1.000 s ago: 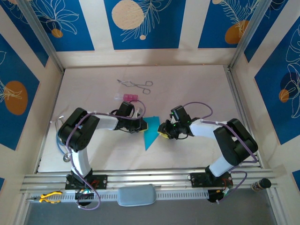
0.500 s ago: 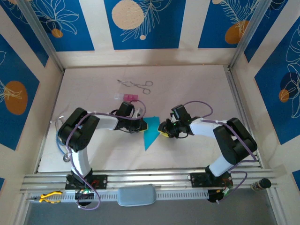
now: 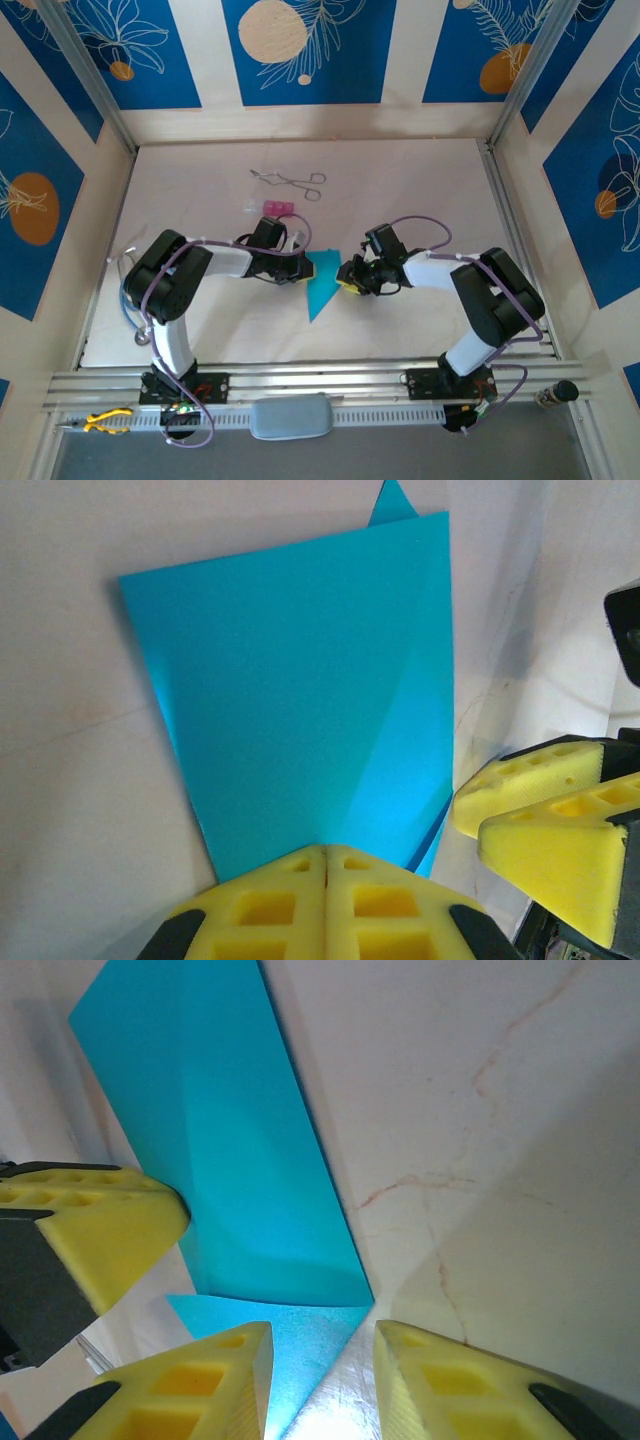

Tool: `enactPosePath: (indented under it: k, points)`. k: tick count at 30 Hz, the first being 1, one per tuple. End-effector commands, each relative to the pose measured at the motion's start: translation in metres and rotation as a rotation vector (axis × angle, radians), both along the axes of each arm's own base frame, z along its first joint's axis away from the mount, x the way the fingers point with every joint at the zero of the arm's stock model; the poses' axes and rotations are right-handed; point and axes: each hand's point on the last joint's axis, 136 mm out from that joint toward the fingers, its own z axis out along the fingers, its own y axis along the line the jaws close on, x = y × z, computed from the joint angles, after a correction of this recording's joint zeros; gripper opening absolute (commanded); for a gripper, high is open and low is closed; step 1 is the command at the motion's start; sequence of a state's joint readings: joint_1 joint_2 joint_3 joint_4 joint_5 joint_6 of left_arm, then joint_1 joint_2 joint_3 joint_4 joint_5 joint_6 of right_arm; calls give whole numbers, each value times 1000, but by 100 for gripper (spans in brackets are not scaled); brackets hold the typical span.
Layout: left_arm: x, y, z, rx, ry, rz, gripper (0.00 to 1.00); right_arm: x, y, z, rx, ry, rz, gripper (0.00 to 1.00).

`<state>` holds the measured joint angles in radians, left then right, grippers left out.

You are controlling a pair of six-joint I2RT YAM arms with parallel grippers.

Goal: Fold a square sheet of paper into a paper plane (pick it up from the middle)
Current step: Fold the wing for the fifth time at the center of the table.

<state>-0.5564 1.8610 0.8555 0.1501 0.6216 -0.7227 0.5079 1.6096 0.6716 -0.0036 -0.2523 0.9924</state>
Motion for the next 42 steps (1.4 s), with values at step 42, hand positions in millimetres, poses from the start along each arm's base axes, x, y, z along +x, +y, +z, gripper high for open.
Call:
enactPosePath:
  k: [42]
  points:
    - [-5,11,-1,-14,17,12,4,39,0,0,4,-15,65,32]
